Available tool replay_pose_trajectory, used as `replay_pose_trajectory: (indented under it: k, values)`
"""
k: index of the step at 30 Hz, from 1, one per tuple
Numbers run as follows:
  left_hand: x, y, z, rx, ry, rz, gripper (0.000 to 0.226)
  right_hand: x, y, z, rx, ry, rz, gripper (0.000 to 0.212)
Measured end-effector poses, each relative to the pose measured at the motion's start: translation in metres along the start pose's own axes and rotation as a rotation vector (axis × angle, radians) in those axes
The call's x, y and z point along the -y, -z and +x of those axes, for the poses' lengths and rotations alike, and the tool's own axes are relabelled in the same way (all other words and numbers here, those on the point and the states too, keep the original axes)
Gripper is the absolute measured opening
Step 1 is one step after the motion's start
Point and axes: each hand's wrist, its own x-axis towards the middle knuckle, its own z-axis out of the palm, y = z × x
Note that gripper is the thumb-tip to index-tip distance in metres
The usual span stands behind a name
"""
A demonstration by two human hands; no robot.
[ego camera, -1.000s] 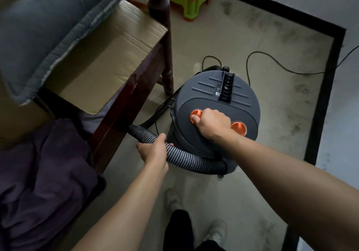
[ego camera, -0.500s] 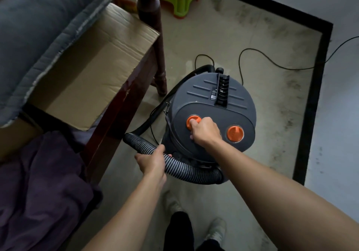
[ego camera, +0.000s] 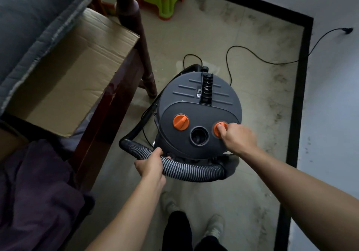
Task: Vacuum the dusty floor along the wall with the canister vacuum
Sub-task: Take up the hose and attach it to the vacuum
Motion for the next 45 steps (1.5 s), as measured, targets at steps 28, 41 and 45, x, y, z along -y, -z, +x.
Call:
replay_pose_trajectory:
  k: [28, 41, 45]
  values:
    - [-0.073, -0.033, -0.105, 0.156, 0.016, 0.025, 0.023, -0.062, 0.054, -0.075, 0.33, -0.758, 1.064, 0.049]
    - [-0.138, -0.115, -0.213, 0.693, 0.079, 0.179, 0.03, -0.104, 0.226, -0.019, 0.236, -0.618, 2.005, 0.028]
    - [-0.154, -0.164, -0.231, 0.711, 0.204, 0.082, 0.029, -0.146, 0.282, 0.025, 0.138, -0.517, 2.066, 0.021]
